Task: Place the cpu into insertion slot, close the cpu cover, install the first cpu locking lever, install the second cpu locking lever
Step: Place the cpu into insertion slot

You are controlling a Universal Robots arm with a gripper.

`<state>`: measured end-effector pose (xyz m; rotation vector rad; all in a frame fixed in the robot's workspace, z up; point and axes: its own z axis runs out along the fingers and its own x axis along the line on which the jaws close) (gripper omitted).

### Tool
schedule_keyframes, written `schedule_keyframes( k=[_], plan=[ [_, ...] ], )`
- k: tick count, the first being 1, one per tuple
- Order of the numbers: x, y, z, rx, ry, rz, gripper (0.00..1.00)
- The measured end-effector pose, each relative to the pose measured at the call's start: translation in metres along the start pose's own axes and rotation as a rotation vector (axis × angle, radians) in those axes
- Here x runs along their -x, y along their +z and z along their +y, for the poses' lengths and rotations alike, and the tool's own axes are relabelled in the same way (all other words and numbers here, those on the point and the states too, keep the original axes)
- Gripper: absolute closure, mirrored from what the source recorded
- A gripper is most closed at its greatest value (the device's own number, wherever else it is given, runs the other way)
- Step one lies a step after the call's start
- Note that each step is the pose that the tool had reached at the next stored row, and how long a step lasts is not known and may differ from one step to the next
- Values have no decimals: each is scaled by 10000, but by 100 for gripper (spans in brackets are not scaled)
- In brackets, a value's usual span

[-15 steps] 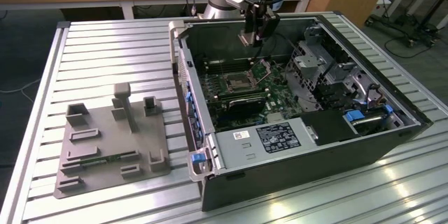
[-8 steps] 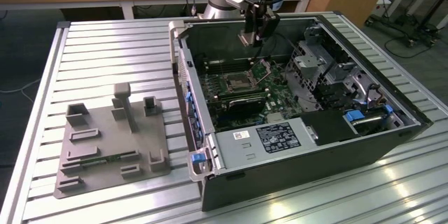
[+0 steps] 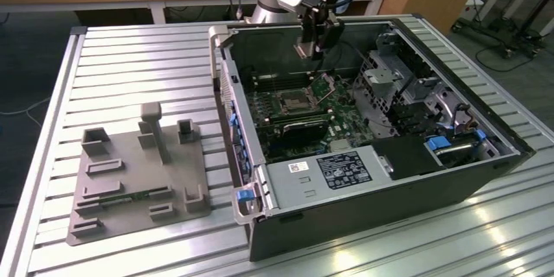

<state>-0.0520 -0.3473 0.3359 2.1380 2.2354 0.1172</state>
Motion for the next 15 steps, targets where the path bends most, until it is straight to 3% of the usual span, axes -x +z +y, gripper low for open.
schedule_keyframes(
  k=[5,10,15],
  plan=[
    [-39,126,-8,-14,109,-7,46],
    [-44,184,-12,-283,290,-14,46],
    [-53,273,-17,-338,361,-20,46]
  ],
)
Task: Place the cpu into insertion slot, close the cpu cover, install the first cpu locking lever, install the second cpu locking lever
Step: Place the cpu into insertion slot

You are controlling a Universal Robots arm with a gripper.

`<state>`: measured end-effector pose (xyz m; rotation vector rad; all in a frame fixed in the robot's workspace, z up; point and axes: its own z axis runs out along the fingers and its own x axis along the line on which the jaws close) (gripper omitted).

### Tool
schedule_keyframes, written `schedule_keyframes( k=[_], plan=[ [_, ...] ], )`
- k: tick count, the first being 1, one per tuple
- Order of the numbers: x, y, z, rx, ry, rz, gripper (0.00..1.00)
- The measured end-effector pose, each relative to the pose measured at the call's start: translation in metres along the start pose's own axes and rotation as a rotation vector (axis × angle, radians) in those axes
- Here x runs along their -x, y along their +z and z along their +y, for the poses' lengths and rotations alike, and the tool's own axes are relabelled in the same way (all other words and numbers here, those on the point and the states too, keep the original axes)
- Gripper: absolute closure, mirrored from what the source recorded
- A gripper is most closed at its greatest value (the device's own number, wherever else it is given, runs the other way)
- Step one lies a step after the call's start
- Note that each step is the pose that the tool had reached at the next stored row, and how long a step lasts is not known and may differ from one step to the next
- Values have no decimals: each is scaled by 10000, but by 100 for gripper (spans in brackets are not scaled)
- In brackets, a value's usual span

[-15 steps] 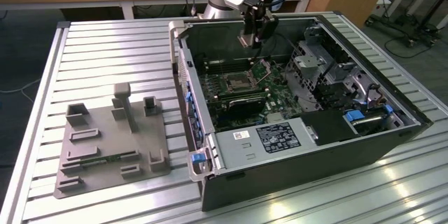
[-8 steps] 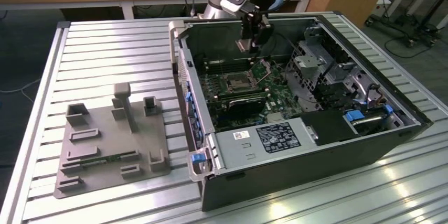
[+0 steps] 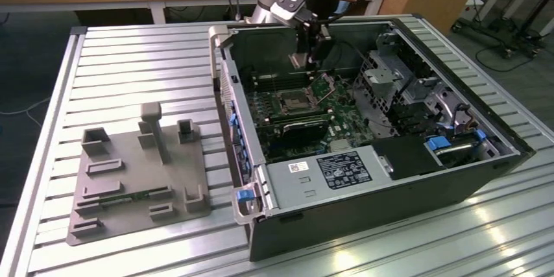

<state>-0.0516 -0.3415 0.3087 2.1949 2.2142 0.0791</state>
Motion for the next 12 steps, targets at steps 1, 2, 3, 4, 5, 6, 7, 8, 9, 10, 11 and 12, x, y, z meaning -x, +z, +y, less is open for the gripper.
schedule_keyframes(
  k=[1,2,3,4,5,6,7,8,9,10,11,12],
  plan=[
    [-4,18,0,0,18,0,46],
    [-8,37,1,0,44,-1,46],
    [-11,55,0,1,77,-2,46],
    [-13,73,1,2,113,-4,46],
    [-15,92,1,3,150,-6,46],
    [-16,110,1,3,177,-8,46],
    [-16,128,1,4,202,-10,46],
    [-16,143,1,5,235,-11,46],
    [-16,155,0,5,256,-12,46],
    [-15,168,0,5,275,-13,46],
    [-15,180,0,6,283,-12,46],
    [-15,190,2,6,283,-12,46]
  ],
)
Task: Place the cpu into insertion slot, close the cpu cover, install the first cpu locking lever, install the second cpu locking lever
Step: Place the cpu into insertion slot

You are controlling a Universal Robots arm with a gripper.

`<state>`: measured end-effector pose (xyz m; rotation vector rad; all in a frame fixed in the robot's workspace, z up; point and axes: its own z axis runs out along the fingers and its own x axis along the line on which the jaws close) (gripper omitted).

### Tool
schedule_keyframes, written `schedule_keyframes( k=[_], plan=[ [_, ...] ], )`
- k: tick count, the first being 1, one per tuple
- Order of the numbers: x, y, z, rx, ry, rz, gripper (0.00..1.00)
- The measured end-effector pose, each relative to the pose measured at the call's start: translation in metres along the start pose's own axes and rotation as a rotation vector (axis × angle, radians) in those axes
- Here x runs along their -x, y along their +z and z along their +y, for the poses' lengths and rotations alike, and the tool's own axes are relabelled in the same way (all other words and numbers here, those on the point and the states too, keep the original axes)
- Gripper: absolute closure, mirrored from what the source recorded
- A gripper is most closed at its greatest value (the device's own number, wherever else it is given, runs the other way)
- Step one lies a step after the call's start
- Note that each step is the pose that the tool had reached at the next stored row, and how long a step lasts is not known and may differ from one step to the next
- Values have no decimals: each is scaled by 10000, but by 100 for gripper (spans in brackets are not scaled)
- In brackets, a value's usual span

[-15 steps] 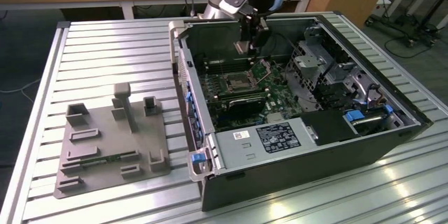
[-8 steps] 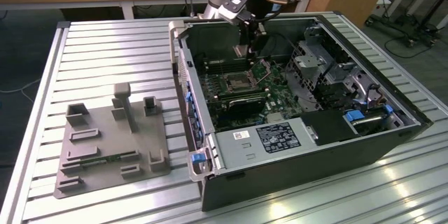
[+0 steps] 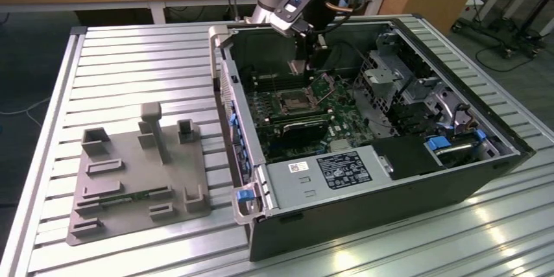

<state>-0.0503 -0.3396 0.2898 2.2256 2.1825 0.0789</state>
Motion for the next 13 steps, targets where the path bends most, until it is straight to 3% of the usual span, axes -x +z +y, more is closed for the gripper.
schedule_keyframes(
  k=[9,13],
  plan=[
    [-5,127,12,-2,-1,-1,46],
    [-4,146,12,-7,-6,13,46]
  ],
)
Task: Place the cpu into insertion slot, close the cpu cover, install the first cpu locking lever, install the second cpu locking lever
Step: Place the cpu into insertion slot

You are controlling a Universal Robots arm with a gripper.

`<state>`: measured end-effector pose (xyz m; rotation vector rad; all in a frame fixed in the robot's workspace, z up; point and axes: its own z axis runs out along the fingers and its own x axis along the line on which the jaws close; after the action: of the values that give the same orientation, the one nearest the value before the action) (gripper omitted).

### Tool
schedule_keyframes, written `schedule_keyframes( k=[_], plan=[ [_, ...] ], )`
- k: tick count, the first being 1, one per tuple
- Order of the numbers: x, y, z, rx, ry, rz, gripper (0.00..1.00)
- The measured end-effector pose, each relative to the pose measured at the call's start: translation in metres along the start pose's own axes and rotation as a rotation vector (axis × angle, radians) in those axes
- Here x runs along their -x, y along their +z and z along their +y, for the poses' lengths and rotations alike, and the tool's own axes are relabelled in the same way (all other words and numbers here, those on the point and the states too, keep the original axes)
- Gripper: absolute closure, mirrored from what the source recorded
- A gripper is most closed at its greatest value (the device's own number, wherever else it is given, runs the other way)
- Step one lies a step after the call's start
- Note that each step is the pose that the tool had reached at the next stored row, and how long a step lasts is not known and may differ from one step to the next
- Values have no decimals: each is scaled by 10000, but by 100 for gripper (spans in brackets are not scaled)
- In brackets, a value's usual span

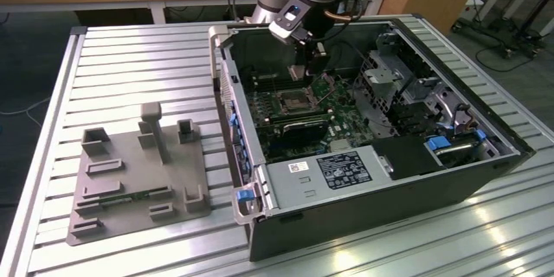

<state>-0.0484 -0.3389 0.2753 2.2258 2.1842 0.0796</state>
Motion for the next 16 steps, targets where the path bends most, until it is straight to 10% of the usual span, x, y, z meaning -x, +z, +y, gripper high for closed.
schedule_keyframes(
  k=[16],
  plan=[
    [1,42,-2,-2,-1,4,46]
  ],
)
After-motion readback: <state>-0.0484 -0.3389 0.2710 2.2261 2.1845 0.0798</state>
